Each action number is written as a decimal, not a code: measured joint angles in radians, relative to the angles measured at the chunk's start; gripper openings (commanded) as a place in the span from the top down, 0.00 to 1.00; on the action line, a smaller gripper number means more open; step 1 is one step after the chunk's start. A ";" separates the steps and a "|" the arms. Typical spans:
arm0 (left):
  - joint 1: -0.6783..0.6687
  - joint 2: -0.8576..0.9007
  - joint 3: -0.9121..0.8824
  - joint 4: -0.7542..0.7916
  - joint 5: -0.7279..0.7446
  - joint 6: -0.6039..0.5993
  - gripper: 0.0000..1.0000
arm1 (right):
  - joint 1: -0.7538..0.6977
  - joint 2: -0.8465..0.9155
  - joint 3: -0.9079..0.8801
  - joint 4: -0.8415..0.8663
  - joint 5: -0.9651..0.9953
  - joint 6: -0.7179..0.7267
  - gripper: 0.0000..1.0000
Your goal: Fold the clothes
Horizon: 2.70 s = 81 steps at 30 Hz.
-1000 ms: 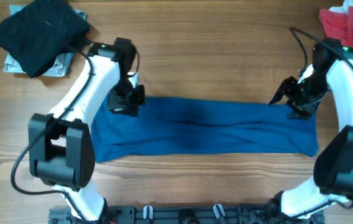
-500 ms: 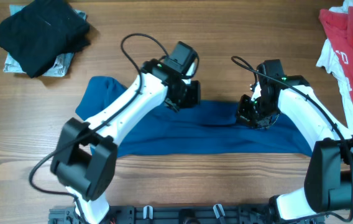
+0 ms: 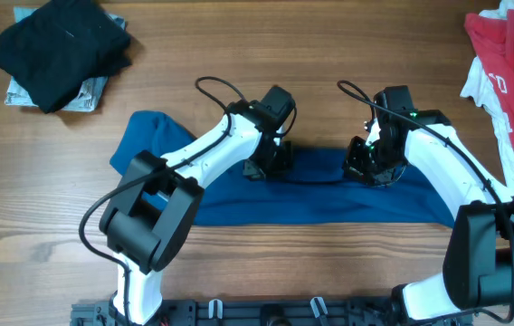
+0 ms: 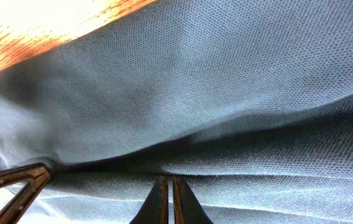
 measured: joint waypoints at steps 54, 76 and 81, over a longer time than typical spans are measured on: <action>-0.185 -0.559 -0.063 -0.315 -0.443 -0.068 0.51 | 0.001 -0.686 -0.002 -0.462 0.175 0.089 0.15; 0.155 -0.077 -0.166 -0.016 -0.220 -0.010 0.96 | 0.001 -0.690 -0.002 -0.407 0.178 0.089 0.49; 0.278 -0.121 -0.266 0.086 -0.063 0.037 0.96 | 0.001 -0.666 -0.002 -0.386 0.178 0.089 0.49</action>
